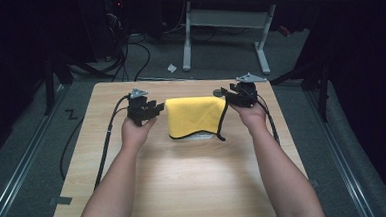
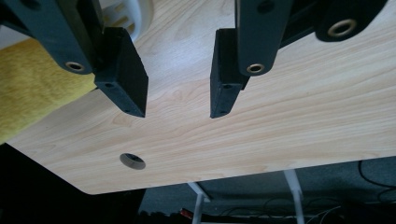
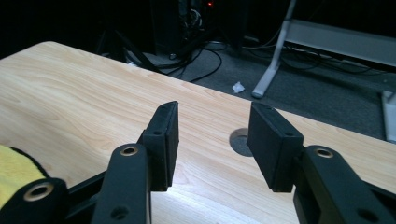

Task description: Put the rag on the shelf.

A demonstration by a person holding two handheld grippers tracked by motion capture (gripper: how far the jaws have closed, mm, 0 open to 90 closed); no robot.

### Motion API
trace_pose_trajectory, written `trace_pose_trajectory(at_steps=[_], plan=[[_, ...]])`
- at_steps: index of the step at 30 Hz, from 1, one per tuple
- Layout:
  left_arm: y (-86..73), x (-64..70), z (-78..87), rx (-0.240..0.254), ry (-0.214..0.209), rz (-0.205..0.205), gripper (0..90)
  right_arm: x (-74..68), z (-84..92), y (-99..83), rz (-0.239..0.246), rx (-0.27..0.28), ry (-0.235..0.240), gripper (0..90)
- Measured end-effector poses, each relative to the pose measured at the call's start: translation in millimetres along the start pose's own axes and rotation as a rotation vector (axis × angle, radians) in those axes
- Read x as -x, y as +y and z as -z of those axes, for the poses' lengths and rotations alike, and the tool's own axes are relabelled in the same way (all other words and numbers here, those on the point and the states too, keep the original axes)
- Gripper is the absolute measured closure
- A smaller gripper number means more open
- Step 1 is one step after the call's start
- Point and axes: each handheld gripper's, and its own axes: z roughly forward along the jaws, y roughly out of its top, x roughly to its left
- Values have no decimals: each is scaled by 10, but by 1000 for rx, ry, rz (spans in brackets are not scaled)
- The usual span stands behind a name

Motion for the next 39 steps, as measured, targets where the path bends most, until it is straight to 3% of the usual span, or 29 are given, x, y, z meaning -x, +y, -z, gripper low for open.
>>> trace_pose_trajectory(at_steps=[5,9,12,19,21,23,27,29,30,35,38,39], plan=[[-36,-51,65,-2,30,-21,545,47,33,-51,1,-17,-19,561],[-84,-107,142,19,41,0,534,71,97,-108,1,-16,-26,567],[-124,-138,218,18,58,-13,519,93,169,-155,4,-9,-36,568],[-212,-172,463,27,86,-24,487,89,350,-239,21,0,-54,559],[-246,-170,542,27,92,-36,478,63,404,-256,33,-15,-81,543],[-279,-166,607,33,95,-36,473,33,473,-285,48,8,-81,530],[-380,-122,746,49,78,-27,456,-60,644,-330,75,14,-58,446],[-447,-76,807,50,67,-32,449,-125,731,-381,103,43,-54,440],[-487,-48,837,52,60,-32,449,-160,768,-389,105,26,-50,421],[-706,108,990,57,19,-22,434,-315,939,-482,115,26,-30,398],[-858,233,1045,45,-11,-21,425,-461,1073,-601,139,55,-10,414],[-921,295,1059,37,-22,-27,421,-518,1109,-632,145,37,0,403]])
